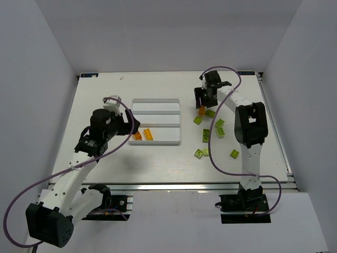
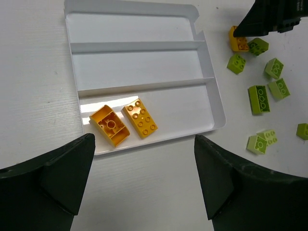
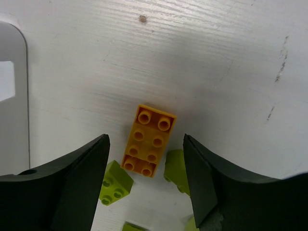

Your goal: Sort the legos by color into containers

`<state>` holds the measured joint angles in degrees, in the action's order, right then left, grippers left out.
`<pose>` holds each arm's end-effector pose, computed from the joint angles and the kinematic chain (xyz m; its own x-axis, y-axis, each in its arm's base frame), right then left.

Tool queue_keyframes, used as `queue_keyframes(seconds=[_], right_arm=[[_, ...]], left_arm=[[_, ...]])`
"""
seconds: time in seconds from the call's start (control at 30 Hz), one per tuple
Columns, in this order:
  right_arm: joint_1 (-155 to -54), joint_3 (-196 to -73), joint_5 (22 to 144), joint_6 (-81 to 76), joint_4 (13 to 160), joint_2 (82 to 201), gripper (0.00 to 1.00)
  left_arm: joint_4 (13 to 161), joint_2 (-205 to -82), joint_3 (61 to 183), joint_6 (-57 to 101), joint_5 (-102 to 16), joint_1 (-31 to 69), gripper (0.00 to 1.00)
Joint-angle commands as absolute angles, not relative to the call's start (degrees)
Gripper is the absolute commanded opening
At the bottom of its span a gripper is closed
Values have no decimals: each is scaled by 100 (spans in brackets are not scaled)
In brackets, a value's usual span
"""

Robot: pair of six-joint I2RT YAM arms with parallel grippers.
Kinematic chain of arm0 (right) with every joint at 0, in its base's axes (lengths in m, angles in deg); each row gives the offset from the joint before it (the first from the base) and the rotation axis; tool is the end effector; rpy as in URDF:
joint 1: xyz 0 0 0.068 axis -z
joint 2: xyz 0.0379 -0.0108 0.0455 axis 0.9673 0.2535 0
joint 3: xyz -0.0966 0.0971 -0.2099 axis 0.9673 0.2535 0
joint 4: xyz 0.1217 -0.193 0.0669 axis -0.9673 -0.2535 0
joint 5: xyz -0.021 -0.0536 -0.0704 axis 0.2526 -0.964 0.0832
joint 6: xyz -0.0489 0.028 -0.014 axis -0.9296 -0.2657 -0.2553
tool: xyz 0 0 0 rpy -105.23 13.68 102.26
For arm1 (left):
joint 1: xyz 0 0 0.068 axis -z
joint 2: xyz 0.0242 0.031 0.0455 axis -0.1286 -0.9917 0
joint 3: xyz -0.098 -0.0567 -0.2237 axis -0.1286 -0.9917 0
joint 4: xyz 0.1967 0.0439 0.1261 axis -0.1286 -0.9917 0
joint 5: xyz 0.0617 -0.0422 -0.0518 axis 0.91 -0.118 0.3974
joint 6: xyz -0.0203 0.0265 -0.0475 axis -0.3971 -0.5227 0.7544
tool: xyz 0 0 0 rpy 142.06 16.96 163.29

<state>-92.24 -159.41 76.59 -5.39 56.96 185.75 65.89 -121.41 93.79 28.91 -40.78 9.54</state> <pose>0.4307 0.1322 0.1797 -0.7985 -0.1731 -0.5765 -0.2520 0.9659 0.0590 0.1937 -0.0637 0.2760 -0.5488 -0.1549 -0.8215 0.2194 0.9216 -0.3203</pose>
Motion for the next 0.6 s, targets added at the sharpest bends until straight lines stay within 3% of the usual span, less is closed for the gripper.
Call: queue_keyframes(seconds=[0.0,0.33,0.43,0.57], right_arm=[[-9342,-15851,7638,-343,5708,18590,68],[-9447,-15824,7208,-352,5708,18827,61],[-9456,-15789,7208,-421,5725,18845,53],[-9465,-15745,7391,-719,5743,18766,17]], left_arm=[[6782,-11847,9359,2748,-3955,914,93],[6730,-11724,9351,2721,-3805,914,93],[6738,-11706,9333,2721,-3779,914,93],[6730,-11750,9342,2721,-3805,914,93]])
